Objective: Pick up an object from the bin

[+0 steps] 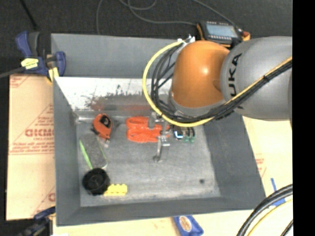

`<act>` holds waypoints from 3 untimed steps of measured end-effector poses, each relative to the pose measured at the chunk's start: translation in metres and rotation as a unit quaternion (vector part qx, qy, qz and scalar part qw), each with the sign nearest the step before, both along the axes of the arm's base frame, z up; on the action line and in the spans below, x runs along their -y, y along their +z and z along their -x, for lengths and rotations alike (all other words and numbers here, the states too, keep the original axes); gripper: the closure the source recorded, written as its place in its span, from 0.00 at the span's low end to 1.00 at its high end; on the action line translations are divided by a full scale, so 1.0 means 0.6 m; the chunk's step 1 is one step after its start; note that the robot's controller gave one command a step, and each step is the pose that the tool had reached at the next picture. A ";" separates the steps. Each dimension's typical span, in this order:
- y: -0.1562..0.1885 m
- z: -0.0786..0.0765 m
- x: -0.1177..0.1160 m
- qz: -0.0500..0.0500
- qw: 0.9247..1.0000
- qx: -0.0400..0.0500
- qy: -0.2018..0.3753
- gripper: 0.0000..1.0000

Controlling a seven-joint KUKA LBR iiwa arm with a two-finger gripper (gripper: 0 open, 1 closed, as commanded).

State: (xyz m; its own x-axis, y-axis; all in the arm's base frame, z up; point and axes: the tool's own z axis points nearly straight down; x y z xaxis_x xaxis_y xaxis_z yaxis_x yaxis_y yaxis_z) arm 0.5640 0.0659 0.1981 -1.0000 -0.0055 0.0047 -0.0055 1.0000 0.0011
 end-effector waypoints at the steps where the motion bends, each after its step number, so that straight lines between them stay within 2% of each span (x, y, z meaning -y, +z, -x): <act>1: 0.008 -0.003 0.000 0.000 1.000 0.004 -0.001 0.00; 2: -0.109 -0.057 0.042 0.001 1.000 0.007 0.013 0.00; 3: -0.131 -0.089 0.064 0.000 1.000 0.001 -0.023 0.00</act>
Offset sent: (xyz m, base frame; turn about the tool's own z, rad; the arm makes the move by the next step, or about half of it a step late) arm 0.0559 -0.0443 -0.1281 -0.0528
